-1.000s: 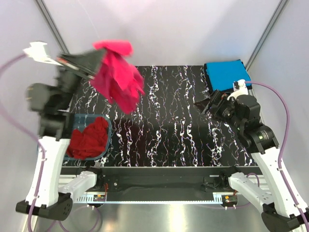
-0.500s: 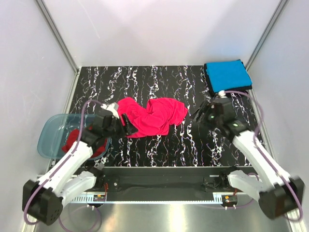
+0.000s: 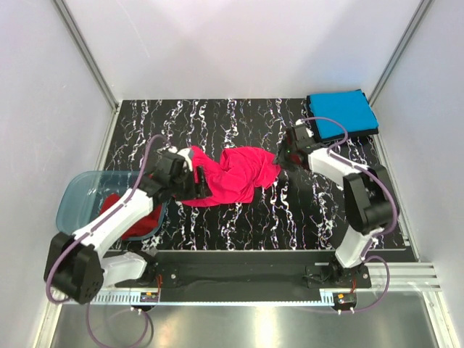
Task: Fold and stack the t-shirts
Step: Flatten the tshirt out
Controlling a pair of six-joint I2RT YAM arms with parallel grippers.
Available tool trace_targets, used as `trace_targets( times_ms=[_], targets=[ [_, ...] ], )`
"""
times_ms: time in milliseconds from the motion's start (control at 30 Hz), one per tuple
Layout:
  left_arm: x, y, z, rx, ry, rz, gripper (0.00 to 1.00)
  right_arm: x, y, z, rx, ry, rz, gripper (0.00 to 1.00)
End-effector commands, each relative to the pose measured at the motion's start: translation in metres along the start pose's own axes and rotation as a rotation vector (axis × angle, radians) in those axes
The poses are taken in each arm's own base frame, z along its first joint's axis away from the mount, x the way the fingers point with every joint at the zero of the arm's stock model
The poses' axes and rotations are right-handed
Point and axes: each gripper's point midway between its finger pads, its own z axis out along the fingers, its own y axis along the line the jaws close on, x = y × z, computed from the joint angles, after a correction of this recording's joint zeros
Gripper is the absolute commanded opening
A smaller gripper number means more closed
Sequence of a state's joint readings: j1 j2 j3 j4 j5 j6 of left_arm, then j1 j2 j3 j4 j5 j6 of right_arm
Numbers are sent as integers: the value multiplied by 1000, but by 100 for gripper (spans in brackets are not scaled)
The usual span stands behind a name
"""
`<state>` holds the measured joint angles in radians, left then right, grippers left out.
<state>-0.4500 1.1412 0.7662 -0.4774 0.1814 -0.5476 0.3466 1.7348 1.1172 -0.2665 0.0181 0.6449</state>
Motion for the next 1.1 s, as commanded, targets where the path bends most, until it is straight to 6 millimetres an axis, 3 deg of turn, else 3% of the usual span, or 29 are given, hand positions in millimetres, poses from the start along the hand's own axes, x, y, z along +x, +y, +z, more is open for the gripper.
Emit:
trace_targets(
  times_ms=[0, 33, 67, 133, 200, 233, 300, 333, 500, 533, 567, 600, 667, 700, 800, 833, 900, 933, 967, 1033, 1067],
  targets=[
    [-33, -39, 9, 72, -69, 127, 72, -29, 14, 11, -28, -70, -102, 49],
    [-48, -47, 11, 52, -104, 159, 73, -25, 12, 18, -28, -47, -113, 49],
    [-40, -49, 30, 25, -54, 185, 74, -27, 12, 20, -32, -45, -125, 50],
    [-52, -66, 42, 30, -44, 228, 74, -23, 8, 25, -44, -16, -116, 51],
    [-45, -72, 66, 0, 9, 260, 74, -22, 6, 28, -56, -11, -109, 51],
    [-55, -79, 70, -13, -16, 274, 75, -20, 6, 30, -70, -2, -109, 51],
    [-47, -81, 91, -35, 32, 300, 75, -19, 7, 34, -78, 6, -111, 52],
    [-56, -88, 94, -41, 18, 314, 75, -16, 7, 39, -86, 25, -112, 53],
    [-53, -68, 126, -201, 56, 360, 68, -8, 3, 52, -83, 47, -109, 51],
    [-53, -62, 132, -238, 54, 360, 64, -8, -1, 56, -62, 41, -113, 49],
    [-54, -59, 135, -252, 48, 359, 42, -9, -4, 57, -49, 36, -117, 45],
    [-54, -56, 135, -265, 59, 362, 27, -13, -7, 58, -37, 27, -119, 30],
    [-71, -66, 128, -269, 29, 377, 0, -28, -6, 52, -42, -2, -106, 11],
    [-78, -67, 118, -285, 27, 384, 0, -37, -14, 45, -21, -6, -72, 0],
    [-146, -103, 68, -248, -144, 401, 0, -94, -16, -1, -3, -127, -14, 0],
    [-186, -130, 38, -195, -257, 401, 0, -123, -13, -32, -4, -215, 2, 0],
    [-235, -146, -8, -164, -382, 371, 0, -167, -5, -78, -21, -337, 29, 0],
    [-274, -173, -57, -101, -523, 341, 0, -194, -7, -114, -27, -432, 52, 0],
    [-293, -178, -83, -82, -589, 320, 0, -217, 0, -145, -45, -508, 58, 0],
    [-321, -202, -151, -3, -752, 292, 0, -243, 3, -200, -68, -628, 68, 0],
    [-325, -206, -169, 17, -790, 289, 0, -251, 9, -222, -86, -674, 63, 0]
  ],
)
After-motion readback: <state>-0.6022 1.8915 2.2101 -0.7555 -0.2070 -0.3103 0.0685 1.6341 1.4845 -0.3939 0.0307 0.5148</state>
